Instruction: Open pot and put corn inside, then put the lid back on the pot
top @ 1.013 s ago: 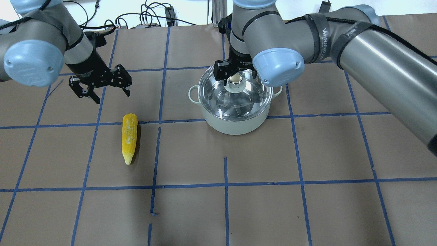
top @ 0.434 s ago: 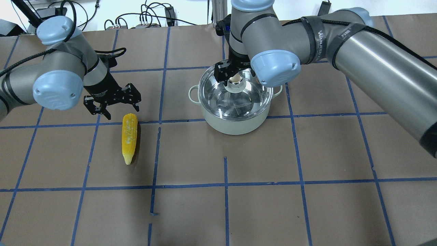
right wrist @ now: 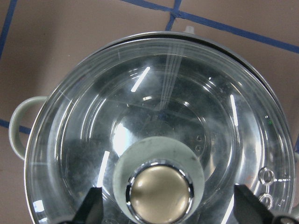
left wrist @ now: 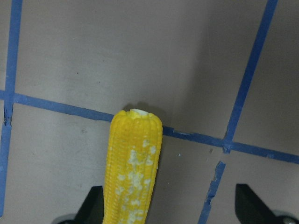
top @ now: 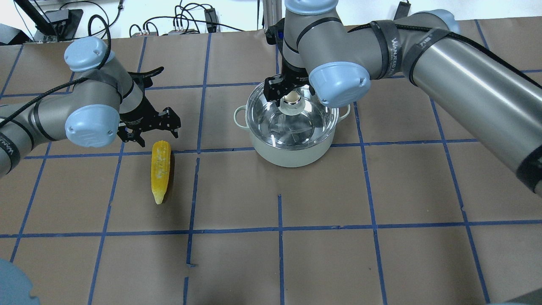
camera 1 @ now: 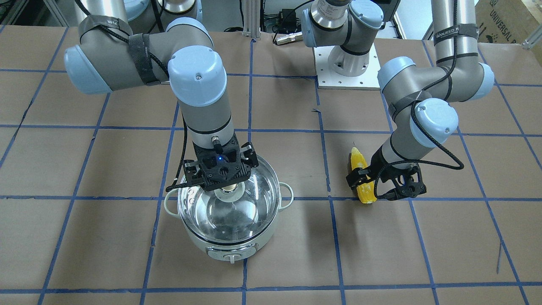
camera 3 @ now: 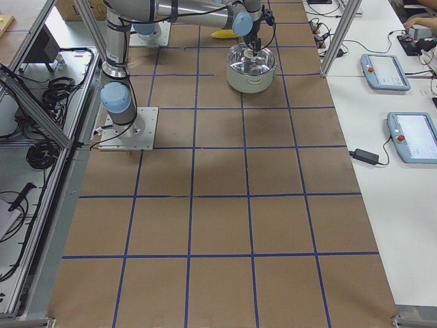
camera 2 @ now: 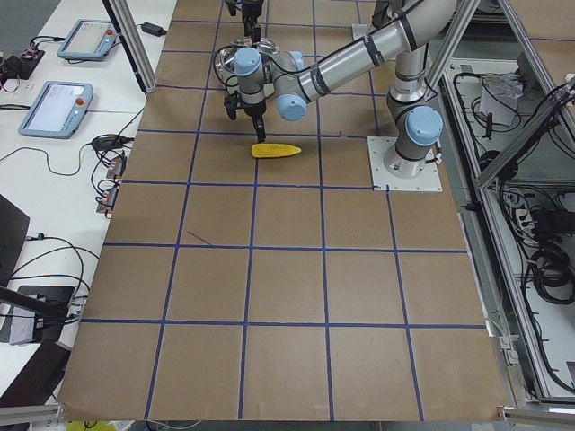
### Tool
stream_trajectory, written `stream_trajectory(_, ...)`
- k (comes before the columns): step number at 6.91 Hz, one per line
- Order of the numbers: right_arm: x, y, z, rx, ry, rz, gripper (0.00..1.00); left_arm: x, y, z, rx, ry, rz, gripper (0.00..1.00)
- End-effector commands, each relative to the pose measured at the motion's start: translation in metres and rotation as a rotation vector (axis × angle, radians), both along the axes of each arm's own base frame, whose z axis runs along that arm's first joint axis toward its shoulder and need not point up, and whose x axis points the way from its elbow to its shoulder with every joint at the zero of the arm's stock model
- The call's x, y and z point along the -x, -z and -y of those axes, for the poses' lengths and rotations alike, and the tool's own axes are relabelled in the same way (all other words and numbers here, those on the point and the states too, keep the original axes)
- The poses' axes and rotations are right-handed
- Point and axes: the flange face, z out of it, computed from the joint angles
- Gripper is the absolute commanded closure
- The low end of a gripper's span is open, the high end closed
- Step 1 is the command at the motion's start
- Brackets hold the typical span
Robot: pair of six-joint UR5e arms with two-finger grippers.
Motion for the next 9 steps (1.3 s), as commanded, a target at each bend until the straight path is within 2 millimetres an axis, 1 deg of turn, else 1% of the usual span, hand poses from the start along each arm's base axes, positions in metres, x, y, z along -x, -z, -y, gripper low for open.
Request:
stream_trajectory(1, -0.001, 0.004, 0.005, -0.009, 0.187, 0.009, 0.03, -0.002, 0.013, 0.005, 0.017, 0.019, 0.0, 0.0)
stream_trajectory(2, -0.004, 0.004, 0.007, -0.008, 0.183, 0.009, 0.03, -0.003, 0.013, 0.005, 0.02, 0.046, -0.002, 0.0)
stream_trajectory(3, -0.012, 0.012, 0.006, -0.018, 0.176, 0.004, 0.04, -0.002, 0.014, 0.005, 0.016, 0.048, -0.006, 0.0)
stream_trajectory(4, -0.018, 0.014, 0.004, -0.02, 0.183, 0.005, 0.04, -0.001, 0.022, -0.003, -0.001, 0.06, -0.01, 0.0)
stream_trajectory(5, -0.019, 0.017, 0.004, -0.026, 0.183, 0.003, 0.06, -0.003, 0.029, -0.012, -0.014, 0.078, -0.012, 0.0)
stream_trajectory(6, -0.019, 0.018, 0.004, -0.026, 0.174, 0.003, 0.18, -0.005, 0.03, -0.01, 0.015, 0.081, -0.01, 0.0)
stream_trajectory(7, -0.019, 0.019, 0.004, -0.028, 0.169, 0.004, 0.2, -0.004, 0.031, -0.011, 0.014, 0.081, -0.011, 0.0)
stream_trajectory(9, -0.019, 0.018, 0.006, -0.025, 0.139, 0.002, 0.2, -0.003, 0.043, -0.025, -0.001, 0.08, -0.013, 0.0)
